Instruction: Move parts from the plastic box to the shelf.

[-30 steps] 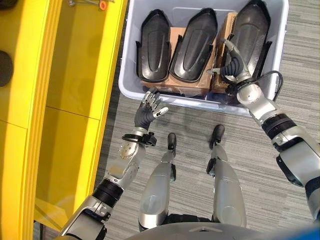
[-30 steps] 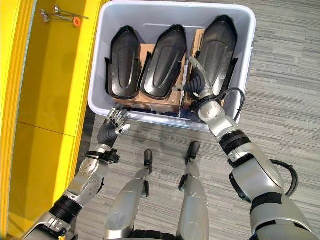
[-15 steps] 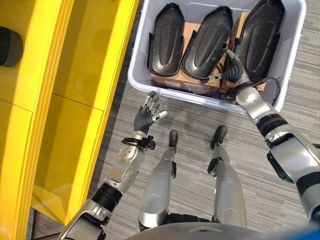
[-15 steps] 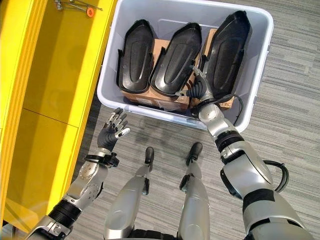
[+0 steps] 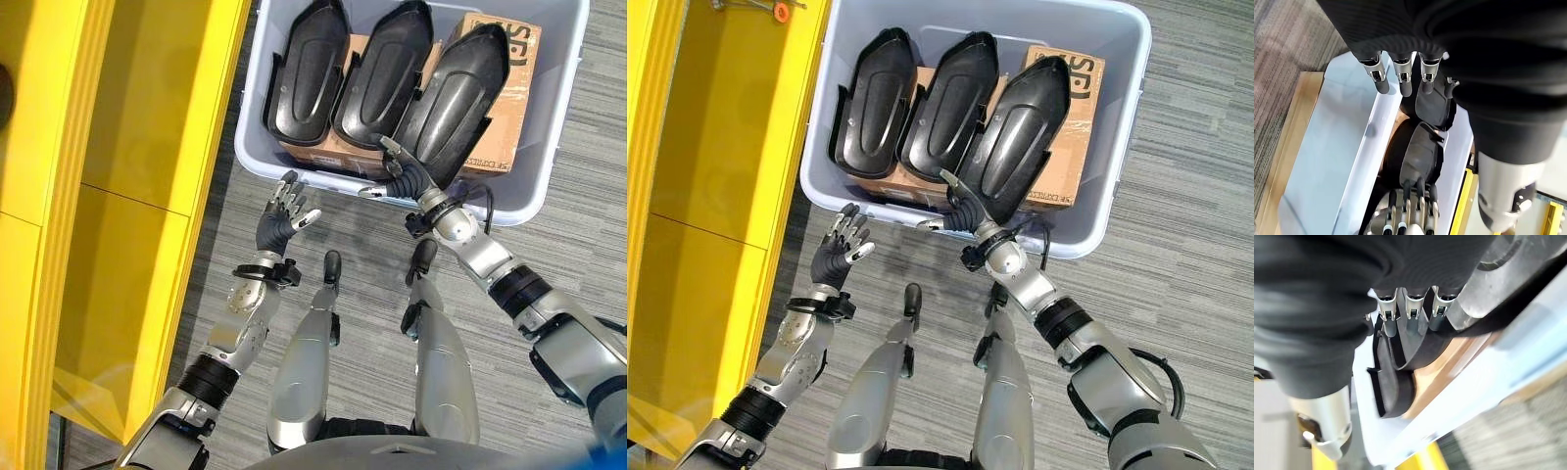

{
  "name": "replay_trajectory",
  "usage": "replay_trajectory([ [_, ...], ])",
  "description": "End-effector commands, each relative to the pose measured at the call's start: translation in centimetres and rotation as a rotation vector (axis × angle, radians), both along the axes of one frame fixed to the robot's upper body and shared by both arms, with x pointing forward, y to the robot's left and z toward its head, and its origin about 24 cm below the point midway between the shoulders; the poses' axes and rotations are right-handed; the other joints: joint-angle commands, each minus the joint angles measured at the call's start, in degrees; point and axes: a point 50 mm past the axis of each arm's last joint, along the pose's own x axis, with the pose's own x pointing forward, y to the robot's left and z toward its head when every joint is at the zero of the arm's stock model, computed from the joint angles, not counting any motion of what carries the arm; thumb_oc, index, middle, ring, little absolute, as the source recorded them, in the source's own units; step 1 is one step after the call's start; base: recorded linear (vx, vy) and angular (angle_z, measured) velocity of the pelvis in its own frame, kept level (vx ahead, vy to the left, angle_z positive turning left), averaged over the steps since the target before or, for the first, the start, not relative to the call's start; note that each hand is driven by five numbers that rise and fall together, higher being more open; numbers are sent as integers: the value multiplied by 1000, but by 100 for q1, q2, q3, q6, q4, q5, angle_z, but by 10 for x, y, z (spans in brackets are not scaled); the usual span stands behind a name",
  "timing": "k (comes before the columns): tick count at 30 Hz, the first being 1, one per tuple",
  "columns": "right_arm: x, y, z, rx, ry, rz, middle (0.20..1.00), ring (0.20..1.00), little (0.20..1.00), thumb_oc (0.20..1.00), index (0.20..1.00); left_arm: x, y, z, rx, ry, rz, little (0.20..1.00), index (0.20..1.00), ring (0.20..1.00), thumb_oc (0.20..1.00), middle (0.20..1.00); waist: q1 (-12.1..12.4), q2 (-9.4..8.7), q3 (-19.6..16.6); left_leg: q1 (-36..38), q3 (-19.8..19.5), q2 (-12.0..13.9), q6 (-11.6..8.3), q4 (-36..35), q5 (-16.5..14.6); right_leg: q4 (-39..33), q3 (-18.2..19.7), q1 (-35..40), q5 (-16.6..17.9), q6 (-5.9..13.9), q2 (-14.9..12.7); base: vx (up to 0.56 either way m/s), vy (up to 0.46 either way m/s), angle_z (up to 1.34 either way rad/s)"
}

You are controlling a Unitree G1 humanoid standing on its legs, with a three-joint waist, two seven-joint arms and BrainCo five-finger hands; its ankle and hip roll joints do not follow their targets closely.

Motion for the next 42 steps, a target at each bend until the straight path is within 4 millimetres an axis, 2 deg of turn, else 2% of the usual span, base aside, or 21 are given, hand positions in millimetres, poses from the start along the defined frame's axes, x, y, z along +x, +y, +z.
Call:
replay_trajectory([
  [1,-15,26,30,134,-98,183,1000,1000,1000,1000,1000,-10,9,13,10,-92,29,1000,1000,1000,1000,1000,114,-205,14,-87,125,259,-127,615,-348,638,525,634,-712,744,-552,0,0,0],
  [7,-36,29,49,213,-174,273,1000,1000,1000,1000,1000,-15,15,12,18,-88,48,1000,1000,1000,1000,1000,73,-264,-15,-15,134,253,-119,642,-385,640,534,718,-720,755,-565,0,0,0],
  [9,-44,21,60,263,-226,277,1000,1000,1000,1000,1000,-17,16,9,19,-79,51,1000,1000,1000,1000,1000,36,-294,-50,18,145,248,-118,636,-392,623,549,749,-702,766,-561,4,22,0],
  [10,-53,15,71,346,-272,291,1000,1000,1000,1000,1000,-18,17,8,16,-72,51,1000,1000,1000,1000,1000,-13,-317,-81,64,170,255,-106,636,-406,619,587,762,-693,772,-552,5,37,-4],
  [17,-72,7,86,440,-373,304,1000,1000,1000,1000,1000,-23,18,2,26,-50,45,1000,1000,1000,1000,1000,-151,-328,-155,145,238,254,-93,620,-439,611,664,772,-679,785,-543,0,20,-7],
  [19,-71,2,86,441,-402,250,1000,1000,1000,1000,1000,-24,18,1,28,-45,46,1000,1000,1000,1000,1000,-178,-315,-172,164,256,256,-95,599,-434,598,673,769,-669,790,-542,2,11,-11],
  [21,-66,-4,83,427,-445,121,1000,1000,1000,1000,1000,-23,16,2,27,-53,49,1000,1000,1000,1000,1000,-219,-284,-189,186,281,253,-94,578,-437,570,703,776,-666,799,-539,1,6,-3],
  [22,-62,-9,81,359,-503,11,1000,1000,1000,1000,1000,-23,15,2,28,-55,54,1000,1000,1000,1000,1000,-252,-264,-203,197,305,254,-89,564,-444,563,726,764,-664,801,-528,0,0,0],
  [23,-62,-9,81,359,-503,11,1000,1000,1000,1000,1000,-23,15,2,28,-54,54,1000,1000,1000,1000,1000,-250,-264,-203,199,307,255,-90,564,-444,563,727,763,-664,800,-527,0,0,0],
  [24,-56,-14,75,339,-501,-75,1000,1000,1000,1000,1000,-22,13,2,31,-55,55,1000,1000,1000,1000,1000,-265,-248,-208,199,328,253,-88,562,-445,556,743,753,-652,807,-523,-2,-3,-7],
  [25,-56,-14,75,339,-501,-75,1000,1000,1000,1000,1000,-22,13,2,31,-56,55,1000,1000,1000,1000,1000,-264,-249,-208,200,330,254,-88,562,-445,556,744,752,-652,807,-523,-4,-6,-12],
  [29,-46,-26,62,331,-520,-275,1000,1000,1000,1000,1000,-19,6,3,34,-61,60,1000,1000,1000,1000,1000,-321,-180,-209,218,384,245,-80,548,-461,520,800,723,-637,816,-521,-2,7,-14],
  [33,-26,-41,62,272,-581,-524,1000,1000,1000,1000,1000,-17,-2,11,34,-98,41,1000,1000,1000,1000,1000,-317,-54,-210,210,434,214,-74,519,-466,491,855,671,-617,834,-532,3,1,-7],
  [38,-13,-49,69,237,-623,-653,1000,1000,1000,1000,1000,-14,-7,14,42,-112,27,1000,1000,1000,1000,1000,-299,43,-212,169,475,179,-69,479,-437,465,884,582,-570,838,-544,1,4,-2],
  [42,-3,-51,71,270,-581,-690,1000,1000,1000,1000,1000,-12,-11,14,34,-107,18,1000,1000,1000,1000,1000,-284,115,-188,156,523,148,-66,478,-455,482,908,534,-565,837,-563,2,-1,-3],
])
